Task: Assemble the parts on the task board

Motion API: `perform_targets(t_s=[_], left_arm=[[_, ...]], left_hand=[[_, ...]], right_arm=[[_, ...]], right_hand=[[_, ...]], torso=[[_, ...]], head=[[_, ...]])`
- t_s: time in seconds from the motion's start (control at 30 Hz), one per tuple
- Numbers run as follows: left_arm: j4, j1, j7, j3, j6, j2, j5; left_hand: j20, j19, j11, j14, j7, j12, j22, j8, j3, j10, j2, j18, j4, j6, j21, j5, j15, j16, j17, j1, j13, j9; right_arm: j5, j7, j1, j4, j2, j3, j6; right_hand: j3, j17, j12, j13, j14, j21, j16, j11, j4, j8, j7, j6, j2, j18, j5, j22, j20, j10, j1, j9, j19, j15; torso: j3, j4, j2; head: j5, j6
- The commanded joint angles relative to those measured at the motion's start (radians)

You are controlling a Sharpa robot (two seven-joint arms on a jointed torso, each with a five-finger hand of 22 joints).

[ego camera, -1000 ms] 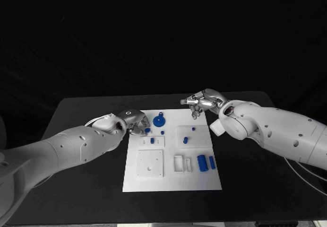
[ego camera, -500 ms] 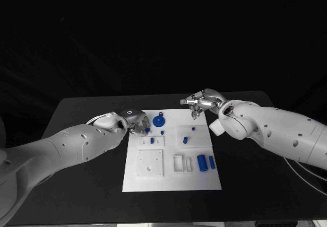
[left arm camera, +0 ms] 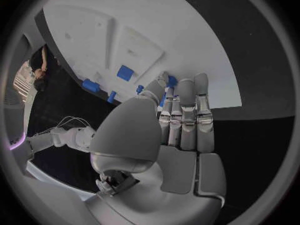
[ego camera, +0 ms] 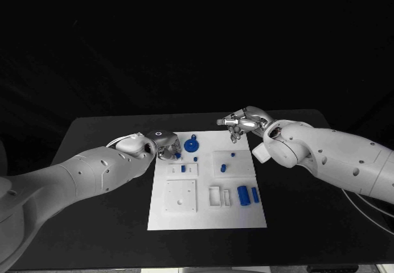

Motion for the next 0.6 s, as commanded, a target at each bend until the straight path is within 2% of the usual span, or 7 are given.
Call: perform_targets(t_s=[0.03,0.37,0.6], left_arm=[[-0.008,-0.020,-0.043,-0.011,0.072,0.001,-0.054],[-0.009,-0.027,-0.038,-0.011,0.040,0.002,-0.069],[-0.004,-0.029,-0.021,-0.011,-0.051,-0.009,-0.048]], left_hand=[[0.005,-0.002,-0.004,0.010,-0.003,0.004,0.024,-0.002,0.011,0.017,0.014,0.019,-0.002,0.021,0.014,0.009,-0.001,-0.001,-0.002,0.001,0.002,0.002],[0.001,0.002,-0.015,0.046,-0.005,0.004,0.024,-0.002,0.012,0.077,0.035,0.025,-0.021,0.085,0.059,0.028,-0.004,-0.003,-0.002,0.004,0.003,0.003],[-0.004,0.002,-0.017,0.062,-0.004,0.004,0.023,-0.002,0.015,0.089,0.037,0.026,-0.031,0.087,0.086,0.065,-0.009,-0.010,0.003,-0.006,0.003,0.004]], right_arm=[[-0.007,0.007,-0.001,0.003,0.000,0.000,0.010],[-0.007,0.007,-0.001,0.006,-0.001,0.000,0.010],[-0.007,0.008,-0.001,0.007,-0.001,0.000,0.009]], right_hand=[[0.005,0.001,0.002,0.001,0.001,-0.001,0.000,-0.006,0.000,-0.003,-0.001,0.006,-0.004,0.000,0.005,0.001,0.000,0.004,-0.006,-0.001,0.007,-0.006],[0.006,0.001,0.003,0.001,0.002,-0.001,0.001,-0.007,0.002,-0.003,-0.002,0.008,-0.003,0.000,0.006,0.002,0.000,0.005,-0.007,-0.001,0.007,-0.006],[0.005,0.001,0.002,0.001,0.002,-0.001,0.000,-0.007,0.003,-0.003,-0.002,0.010,-0.004,0.000,0.006,0.002,0.000,0.004,-0.008,-0.001,0.007,-0.006]], torso=[[0.0003,-0.0003,0.001],[0.0000,0.0004,0.000],[-0.0005,0.0010,0.000]], head=[[-0.001,0.000],[-0.003,-0.002],[-0.002,0.002]])
